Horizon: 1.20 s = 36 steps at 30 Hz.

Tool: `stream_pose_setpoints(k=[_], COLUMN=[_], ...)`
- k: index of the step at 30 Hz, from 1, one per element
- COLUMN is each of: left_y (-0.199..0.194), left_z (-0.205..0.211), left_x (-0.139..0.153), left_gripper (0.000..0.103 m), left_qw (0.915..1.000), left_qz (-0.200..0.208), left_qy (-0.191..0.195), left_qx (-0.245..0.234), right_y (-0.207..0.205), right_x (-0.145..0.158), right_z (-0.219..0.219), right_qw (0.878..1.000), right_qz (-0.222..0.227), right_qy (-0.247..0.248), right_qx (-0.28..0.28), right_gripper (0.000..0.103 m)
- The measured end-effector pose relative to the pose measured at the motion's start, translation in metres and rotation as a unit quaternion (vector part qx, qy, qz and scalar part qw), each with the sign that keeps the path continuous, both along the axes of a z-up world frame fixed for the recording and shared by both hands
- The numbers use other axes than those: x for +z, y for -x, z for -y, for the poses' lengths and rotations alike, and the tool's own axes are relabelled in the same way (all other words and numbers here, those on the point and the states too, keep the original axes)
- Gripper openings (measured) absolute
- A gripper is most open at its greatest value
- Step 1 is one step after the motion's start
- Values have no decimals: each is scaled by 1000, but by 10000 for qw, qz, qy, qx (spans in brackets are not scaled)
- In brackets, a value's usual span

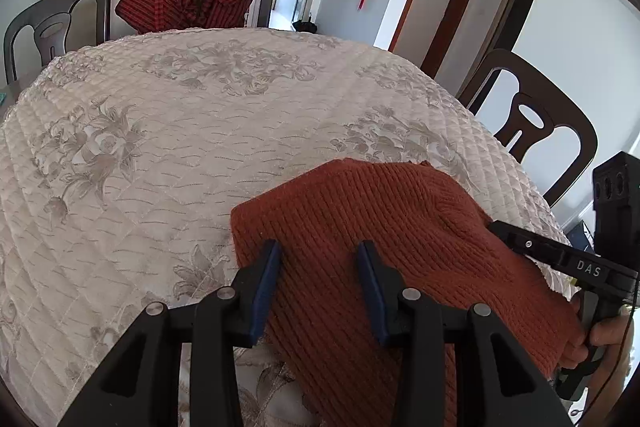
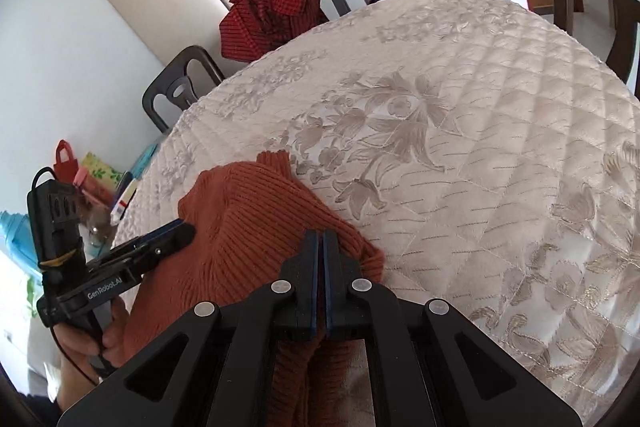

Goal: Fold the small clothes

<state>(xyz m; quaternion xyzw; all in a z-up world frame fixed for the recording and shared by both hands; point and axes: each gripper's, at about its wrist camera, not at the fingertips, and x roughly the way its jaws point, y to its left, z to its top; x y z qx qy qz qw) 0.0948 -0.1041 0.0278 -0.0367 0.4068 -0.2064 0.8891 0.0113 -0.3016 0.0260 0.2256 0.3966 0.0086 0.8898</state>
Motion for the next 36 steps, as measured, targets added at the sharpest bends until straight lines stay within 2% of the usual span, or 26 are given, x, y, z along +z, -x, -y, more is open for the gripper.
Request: stream_pose_setpoints(k=[9,13,15,16,20,28,32,36], left_y=[59,83,93,96,97,104,102,103], left_z=[-11,-11,-10,-10,-9,-6,-8,-9], left_x=[27,25,24,23,11,6,13,22], left_gripper=[43,42,34,33,33,36,36,36], left_qw=[9993,9992,9991,9991,9993,9992,9997,9995], left_qz=[298,237,303,306,195,357,201,318], left_qy=[125,148,90,103,134,28,77,-7], left_qx=[-207,-298,-277,-278,-281,-187,-88,66], right_y=[44,61,68,72,78,80,80,83], right_x=[44,40,36,33,20,11,13,27], right_z=[-33,-42,-45,-46,-44,-47,-48,-50], right_qw=[9962,9956,9958,9958,9963,9958,9962,9960], right_qz=[512,484,418,395,272,317,266,365], right_qy=[560,595,600,590,628,678,660,681], right_qx=[421,538,559,569,516,525,507,446], right_gripper=[1,1,1,1,1,1,1,5])
